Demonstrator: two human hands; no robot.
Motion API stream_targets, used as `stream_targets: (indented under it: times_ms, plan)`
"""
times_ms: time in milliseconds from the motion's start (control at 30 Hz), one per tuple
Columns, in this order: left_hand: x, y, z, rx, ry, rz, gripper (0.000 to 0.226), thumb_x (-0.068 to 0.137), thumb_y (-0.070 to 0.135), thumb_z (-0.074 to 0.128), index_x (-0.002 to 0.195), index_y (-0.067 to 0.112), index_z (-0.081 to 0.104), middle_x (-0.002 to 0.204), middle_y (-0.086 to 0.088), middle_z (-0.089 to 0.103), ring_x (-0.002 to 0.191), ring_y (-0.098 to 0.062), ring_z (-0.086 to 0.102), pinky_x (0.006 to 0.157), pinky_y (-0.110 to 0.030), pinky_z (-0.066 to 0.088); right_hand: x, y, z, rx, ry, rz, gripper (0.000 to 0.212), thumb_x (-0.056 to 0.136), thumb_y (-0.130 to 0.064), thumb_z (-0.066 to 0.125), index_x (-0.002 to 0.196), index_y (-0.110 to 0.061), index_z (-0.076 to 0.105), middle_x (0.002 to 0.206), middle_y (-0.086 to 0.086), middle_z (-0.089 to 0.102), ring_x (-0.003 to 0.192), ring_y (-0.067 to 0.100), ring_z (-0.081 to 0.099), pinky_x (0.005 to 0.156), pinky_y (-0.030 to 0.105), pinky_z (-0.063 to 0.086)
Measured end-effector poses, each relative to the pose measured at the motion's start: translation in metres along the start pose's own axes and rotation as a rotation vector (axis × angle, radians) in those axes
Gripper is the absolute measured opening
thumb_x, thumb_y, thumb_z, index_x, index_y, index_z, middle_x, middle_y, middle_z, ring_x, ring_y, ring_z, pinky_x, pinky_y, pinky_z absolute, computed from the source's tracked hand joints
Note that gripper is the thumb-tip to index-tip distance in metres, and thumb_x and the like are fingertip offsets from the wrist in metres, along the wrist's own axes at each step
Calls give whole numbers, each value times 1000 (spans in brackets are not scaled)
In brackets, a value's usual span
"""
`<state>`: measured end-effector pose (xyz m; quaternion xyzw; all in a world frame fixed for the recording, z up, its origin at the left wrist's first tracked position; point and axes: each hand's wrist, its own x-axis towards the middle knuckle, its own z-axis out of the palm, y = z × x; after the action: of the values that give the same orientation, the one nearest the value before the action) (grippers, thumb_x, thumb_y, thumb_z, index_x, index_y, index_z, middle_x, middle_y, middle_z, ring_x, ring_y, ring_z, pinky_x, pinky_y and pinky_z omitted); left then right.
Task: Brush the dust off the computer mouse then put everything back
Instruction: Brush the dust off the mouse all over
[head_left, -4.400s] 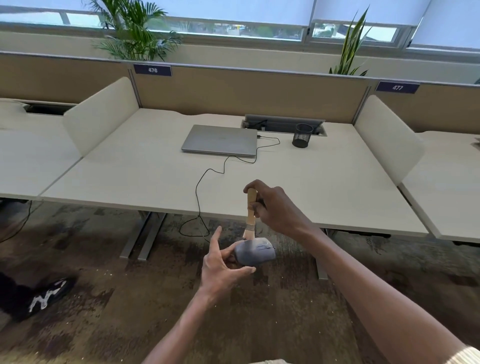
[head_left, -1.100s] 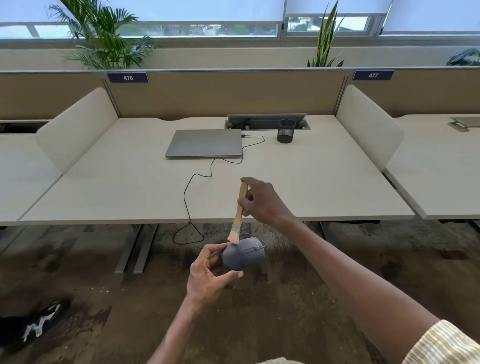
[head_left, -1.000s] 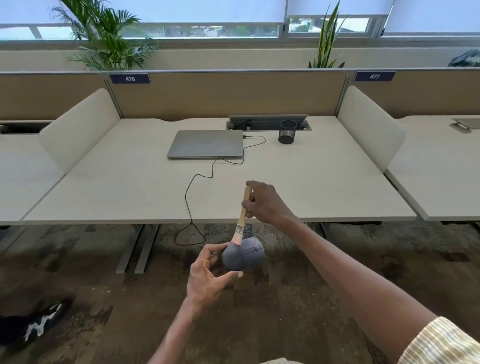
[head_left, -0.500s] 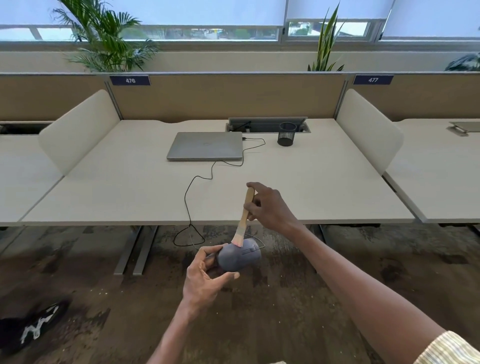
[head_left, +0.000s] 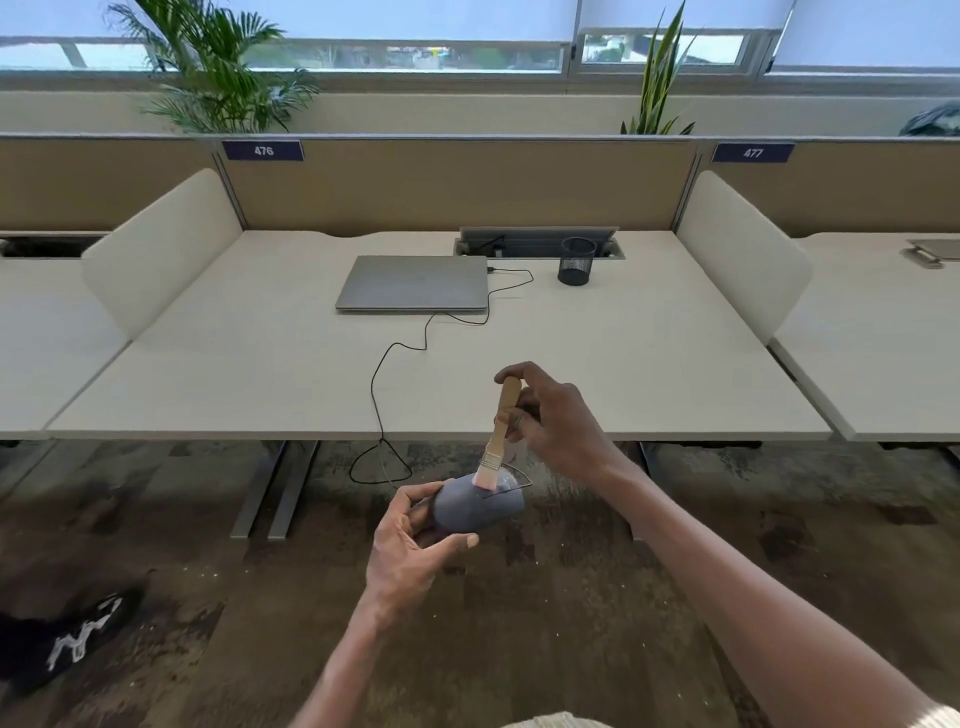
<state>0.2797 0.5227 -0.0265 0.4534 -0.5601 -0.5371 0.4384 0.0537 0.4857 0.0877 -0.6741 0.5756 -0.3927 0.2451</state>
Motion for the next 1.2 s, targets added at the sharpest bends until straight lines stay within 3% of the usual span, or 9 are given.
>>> stream_targets:
  times_ms: [133, 267, 433, 600, 833, 933, 1033, 1200]
  plan:
    - [-1, -3, -2, -8, -1, -20, 75, 61, 9, 97, 125, 17, 59, 117, -9, 73, 110, -20, 72, 80, -27, 62, 5, 4, -3, -34, 34, 25, 40, 94, 5, 60, 124, -20, 53, 81, 5, 70, 67, 9, 70, 66, 25, 61]
    - [-1, -4, -3, -39, -2, -42, 82, 54, 24, 98, 125, 17, 58, 118, -14, 73, 111, -24, 72, 85, -31, 61, 2, 7, -5, 27, 71, 24, 37, 94, 6, 60, 121, -19, 55, 82, 9, 71, 70, 19, 72, 71, 34, 63]
    - [1, -11, -8, -62, -33, -71, 83, 57, 18, 98, 128, 17, 57, 121, -14, 73, 115, -25, 70, 87, -30, 60, -2, 2, -6, 9, -22, -11, 40, 94, 7, 58, 119, -23, 54, 82, 6, 71, 69, 14, 71, 69, 29, 62]
    - [0, -14, -9, -66, -59, -87, 86, 54, 29, 100, 128, 21, 57, 123, -15, 71, 116, -26, 69, 91, -37, 60, 0, -2, -3, 6, -20, -8, 39, 94, 10, 53, 121, -19, 53, 84, 10, 70, 74, 18, 70, 71, 31, 62]
    - [0, -16, -12, -94, -54, -101, 86, 56, 24, 98, 130, 19, 55, 125, -13, 71, 118, -27, 68, 90, -35, 60, -12, 1, -14, 20, -29, -32, 43, 94, 11, 51, 117, -26, 53, 87, 11, 69, 76, 3, 69, 67, 17, 57]
    - [0, -16, -10, -111, -78, -108, 85, 56, 22, 98, 130, 20, 56, 124, -9, 71, 118, -26, 69, 87, -32, 61, -11, -2, -11, -25, -48, -46, 40, 93, 10, 51, 117, -23, 53, 84, 11, 68, 69, 8, 65, 63, 24, 57]
    - [0, -15, -9, -112, -78, -113, 88, 54, 26, 100, 131, 20, 55, 123, -6, 72, 118, -27, 69, 87, -32, 61, -9, -3, -10, 10, 6, -34, 38, 94, 11, 51, 118, -18, 53, 87, 12, 68, 75, 10, 67, 71, 37, 61]
    - [2, -13, -13, -110, -70, -130, 91, 52, 32, 102, 131, 23, 56, 125, -8, 70, 119, -27, 68, 90, -36, 61, -11, 0, -18, 37, 6, -49, 47, 93, 12, 51, 114, -30, 52, 87, 8, 69, 81, 10, 71, 73, 29, 63]
